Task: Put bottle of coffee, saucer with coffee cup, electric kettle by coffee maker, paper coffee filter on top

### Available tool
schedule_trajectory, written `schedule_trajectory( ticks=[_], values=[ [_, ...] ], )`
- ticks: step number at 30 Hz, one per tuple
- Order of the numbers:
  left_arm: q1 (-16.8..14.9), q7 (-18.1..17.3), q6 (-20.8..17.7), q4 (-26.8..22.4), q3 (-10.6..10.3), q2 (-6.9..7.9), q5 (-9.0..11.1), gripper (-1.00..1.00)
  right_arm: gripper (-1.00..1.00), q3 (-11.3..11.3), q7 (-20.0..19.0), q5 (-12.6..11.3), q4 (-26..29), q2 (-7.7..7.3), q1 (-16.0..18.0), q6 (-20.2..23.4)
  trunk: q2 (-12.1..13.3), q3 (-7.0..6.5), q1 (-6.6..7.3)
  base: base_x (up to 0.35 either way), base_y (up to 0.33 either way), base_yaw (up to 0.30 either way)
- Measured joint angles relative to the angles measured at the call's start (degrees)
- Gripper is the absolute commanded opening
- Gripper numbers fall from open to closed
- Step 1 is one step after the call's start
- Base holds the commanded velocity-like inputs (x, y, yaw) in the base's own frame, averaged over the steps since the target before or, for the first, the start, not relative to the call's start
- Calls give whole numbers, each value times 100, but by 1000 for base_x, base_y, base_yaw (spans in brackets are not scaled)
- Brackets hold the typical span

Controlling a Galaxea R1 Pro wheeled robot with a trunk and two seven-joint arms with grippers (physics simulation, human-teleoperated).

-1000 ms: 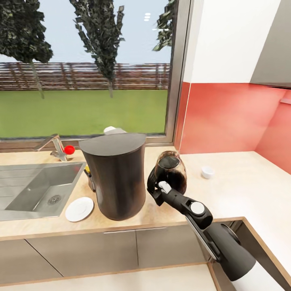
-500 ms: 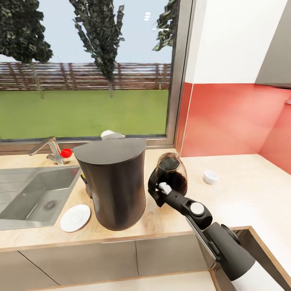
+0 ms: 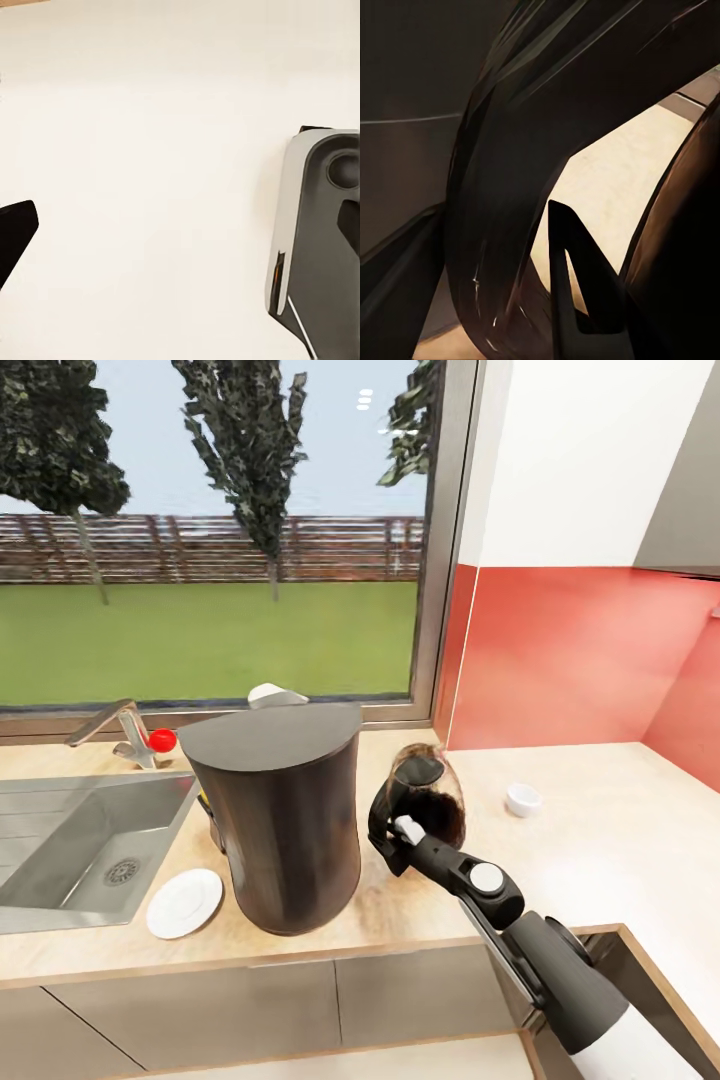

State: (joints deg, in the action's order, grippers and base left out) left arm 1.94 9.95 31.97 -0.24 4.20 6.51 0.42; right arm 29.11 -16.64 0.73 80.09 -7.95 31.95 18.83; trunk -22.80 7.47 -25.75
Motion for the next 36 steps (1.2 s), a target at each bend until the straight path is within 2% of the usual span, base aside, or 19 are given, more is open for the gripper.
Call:
schedule_trajectory(
  ticks=[10,27,36],
  values=[
    [0,-10,0,0,0,2,0,100,-100,2,0,-8,-280,15,-2,-20,0,0,0,0,0,0],
    [0,-3,0,0,0,9,0,100,-100,9,1,-28,-327,34,-2,-67,0,0,0,0,0,0],
    [0,-5,0,0,0,10,0,100,-100,10,2,-37,-553,44,-2,-539,0,0,0,0,0,0]
  ],
)
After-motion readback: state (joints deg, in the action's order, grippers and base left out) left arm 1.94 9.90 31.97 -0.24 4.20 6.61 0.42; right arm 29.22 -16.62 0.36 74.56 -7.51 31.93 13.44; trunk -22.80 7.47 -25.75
